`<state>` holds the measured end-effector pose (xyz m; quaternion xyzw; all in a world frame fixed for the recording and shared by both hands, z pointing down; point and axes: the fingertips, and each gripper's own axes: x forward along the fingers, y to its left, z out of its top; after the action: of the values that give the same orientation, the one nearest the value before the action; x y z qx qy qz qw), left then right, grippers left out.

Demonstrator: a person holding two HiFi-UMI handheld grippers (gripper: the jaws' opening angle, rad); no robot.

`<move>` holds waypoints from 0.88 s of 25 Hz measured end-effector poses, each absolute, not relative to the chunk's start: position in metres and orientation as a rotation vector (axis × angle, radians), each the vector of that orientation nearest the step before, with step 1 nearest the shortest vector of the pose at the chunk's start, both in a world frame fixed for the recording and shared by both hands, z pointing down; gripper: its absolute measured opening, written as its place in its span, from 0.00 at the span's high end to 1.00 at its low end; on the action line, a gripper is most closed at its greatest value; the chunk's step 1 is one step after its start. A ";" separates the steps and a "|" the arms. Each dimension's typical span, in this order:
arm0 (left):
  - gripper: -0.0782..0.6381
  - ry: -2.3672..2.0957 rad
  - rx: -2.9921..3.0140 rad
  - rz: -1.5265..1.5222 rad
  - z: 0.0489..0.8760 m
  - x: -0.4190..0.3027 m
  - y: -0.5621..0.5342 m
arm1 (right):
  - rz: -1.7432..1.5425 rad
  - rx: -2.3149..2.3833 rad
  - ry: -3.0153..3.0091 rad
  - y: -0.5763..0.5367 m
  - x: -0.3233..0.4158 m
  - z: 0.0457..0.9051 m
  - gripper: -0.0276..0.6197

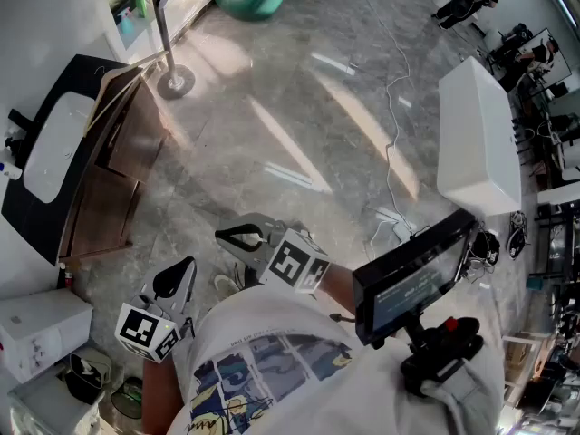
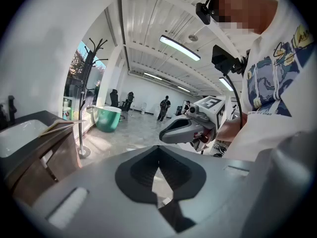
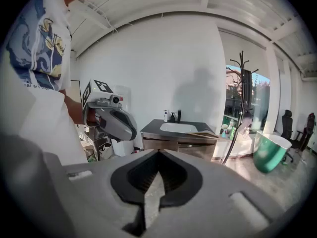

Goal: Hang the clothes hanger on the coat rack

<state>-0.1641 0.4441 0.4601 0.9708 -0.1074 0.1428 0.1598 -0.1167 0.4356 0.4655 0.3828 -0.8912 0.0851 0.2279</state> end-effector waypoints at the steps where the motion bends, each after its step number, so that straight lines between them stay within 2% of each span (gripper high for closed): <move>1: 0.89 -0.308 2.773 0.410 0.457 -0.158 0.444 | 0.214 1.049 -2.462 0.433 -0.114 0.463 0.96; 8: 0.89 -0.321 2.761 0.426 0.453 -0.108 0.420 | 0.210 0.980 -2.484 0.399 -0.075 0.461 0.95; 12: 0.89 -0.322 2.776 0.431 0.440 -0.055 0.407 | 0.230 0.933 -2.470 0.386 -0.026 0.467 0.95; 15: 0.88 -0.329 2.794 0.417 0.440 -0.024 0.392 | 0.243 0.929 -2.470 0.369 0.009 0.475 0.91; 22: 0.88 -0.428 2.740 0.400 0.448 -0.019 0.330 | 0.271 0.821 -2.478 0.292 0.023 0.495 0.86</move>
<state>-0.0195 0.3300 0.4477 0.9639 -0.1504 0.1406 0.1691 0.0231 0.2916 0.4953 0.3026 -0.9127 0.0998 0.2557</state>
